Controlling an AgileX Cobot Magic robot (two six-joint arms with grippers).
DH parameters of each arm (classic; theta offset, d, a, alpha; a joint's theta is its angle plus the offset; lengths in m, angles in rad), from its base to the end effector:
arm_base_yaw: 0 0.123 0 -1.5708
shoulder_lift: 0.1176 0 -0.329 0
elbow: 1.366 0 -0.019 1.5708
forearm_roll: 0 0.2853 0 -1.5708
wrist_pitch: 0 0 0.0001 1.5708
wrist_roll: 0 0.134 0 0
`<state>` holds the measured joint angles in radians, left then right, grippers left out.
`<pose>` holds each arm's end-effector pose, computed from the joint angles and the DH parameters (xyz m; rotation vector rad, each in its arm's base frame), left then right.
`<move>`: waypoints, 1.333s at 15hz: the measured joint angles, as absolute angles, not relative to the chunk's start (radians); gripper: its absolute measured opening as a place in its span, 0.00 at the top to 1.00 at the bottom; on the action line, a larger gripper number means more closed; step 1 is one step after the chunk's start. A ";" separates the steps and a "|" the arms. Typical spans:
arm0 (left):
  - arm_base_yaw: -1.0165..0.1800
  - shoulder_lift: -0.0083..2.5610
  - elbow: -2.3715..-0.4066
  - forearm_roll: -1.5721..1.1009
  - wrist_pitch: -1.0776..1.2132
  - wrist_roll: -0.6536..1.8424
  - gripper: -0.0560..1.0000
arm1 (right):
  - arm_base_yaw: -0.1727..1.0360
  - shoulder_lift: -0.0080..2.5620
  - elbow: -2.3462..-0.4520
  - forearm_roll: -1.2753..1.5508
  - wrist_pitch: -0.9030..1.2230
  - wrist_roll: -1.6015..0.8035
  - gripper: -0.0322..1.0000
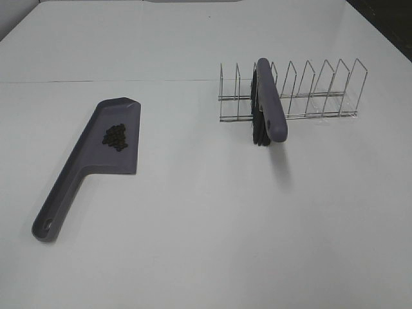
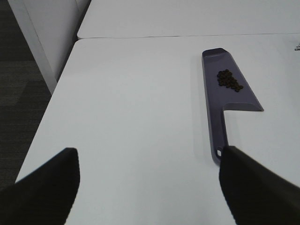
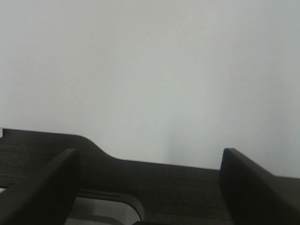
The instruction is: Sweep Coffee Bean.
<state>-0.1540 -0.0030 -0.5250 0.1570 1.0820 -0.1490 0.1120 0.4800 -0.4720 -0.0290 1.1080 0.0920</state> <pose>0.0166 0.0161 0.2816 -0.0068 2.0277 -0.0037 0.0798 0.0055 0.2348 -0.0334 2.5991 0.0353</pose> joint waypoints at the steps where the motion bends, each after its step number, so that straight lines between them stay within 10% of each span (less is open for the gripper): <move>1: -0.154 -0.003 -0.525 0.172 1.081 -0.149 0.24 | 0.112 0.450 -0.472 -0.028 1.105 0.085 0.23; 20: -0.154 -0.006 -0.525 0.177 1.085 -0.149 0.24 | 0.112 -0.004 -0.472 0.000 1.098 0.041 0.23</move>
<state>-0.1540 -0.0060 -0.5250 0.1770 1.0850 -0.1490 0.1120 -0.0040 -0.4720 0.0000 1.0980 0.0410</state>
